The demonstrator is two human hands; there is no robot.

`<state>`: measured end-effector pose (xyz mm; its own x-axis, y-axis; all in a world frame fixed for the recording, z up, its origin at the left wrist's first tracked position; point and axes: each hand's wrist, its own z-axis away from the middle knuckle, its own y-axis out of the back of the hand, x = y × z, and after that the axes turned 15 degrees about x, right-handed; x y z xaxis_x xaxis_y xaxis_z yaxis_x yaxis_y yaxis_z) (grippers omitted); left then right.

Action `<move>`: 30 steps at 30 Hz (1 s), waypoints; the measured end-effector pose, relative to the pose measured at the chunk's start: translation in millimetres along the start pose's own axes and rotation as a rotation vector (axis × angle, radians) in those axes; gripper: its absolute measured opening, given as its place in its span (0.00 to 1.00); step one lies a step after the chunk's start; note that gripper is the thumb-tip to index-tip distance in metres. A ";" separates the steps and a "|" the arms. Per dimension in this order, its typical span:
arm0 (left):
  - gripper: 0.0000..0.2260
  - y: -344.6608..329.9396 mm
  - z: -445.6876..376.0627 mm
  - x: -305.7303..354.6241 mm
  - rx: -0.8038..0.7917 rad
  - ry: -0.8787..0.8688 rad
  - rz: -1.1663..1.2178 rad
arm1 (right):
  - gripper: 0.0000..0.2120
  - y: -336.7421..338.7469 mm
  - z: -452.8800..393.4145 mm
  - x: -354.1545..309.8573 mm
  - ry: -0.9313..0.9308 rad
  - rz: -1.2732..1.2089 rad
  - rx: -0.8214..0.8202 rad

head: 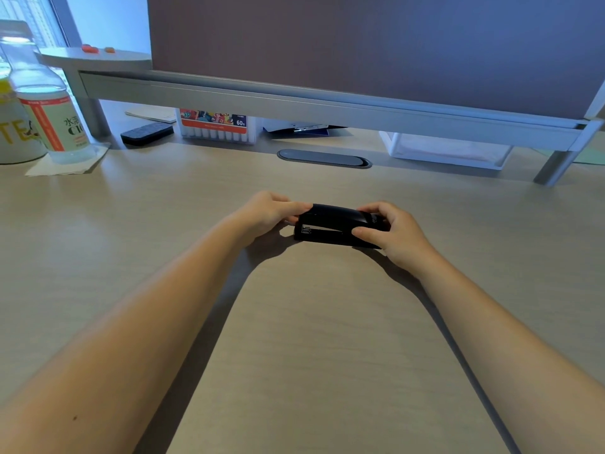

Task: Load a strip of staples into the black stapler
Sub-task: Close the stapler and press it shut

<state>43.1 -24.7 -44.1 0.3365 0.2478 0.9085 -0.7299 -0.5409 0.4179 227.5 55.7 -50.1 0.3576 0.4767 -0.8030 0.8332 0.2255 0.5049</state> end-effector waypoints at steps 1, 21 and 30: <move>0.09 0.2 0.1 -0.5 -0.001 -0.004 -0.004 | 0.14 0.1 0.0 -0.1 0.003 0.002 -0.002; 0.13 -10.2 -2.3 -9.7 0.065 -0.334 -0.388 | 0.25 -1.6 -6.0 9.6 0.119 0.254 0.085; 0.14 -19.7 -62.5 -3.5 0.189 -0.300 -0.409 | 0.23 -26.3 -65.2 11.6 0.042 0.251 0.161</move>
<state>19.1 35.3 -55.4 0.7462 0.2424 0.6200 -0.3936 -0.5904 0.7046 182.2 110.7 -52.1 0.5461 0.5360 -0.6438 0.7781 -0.0400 0.6268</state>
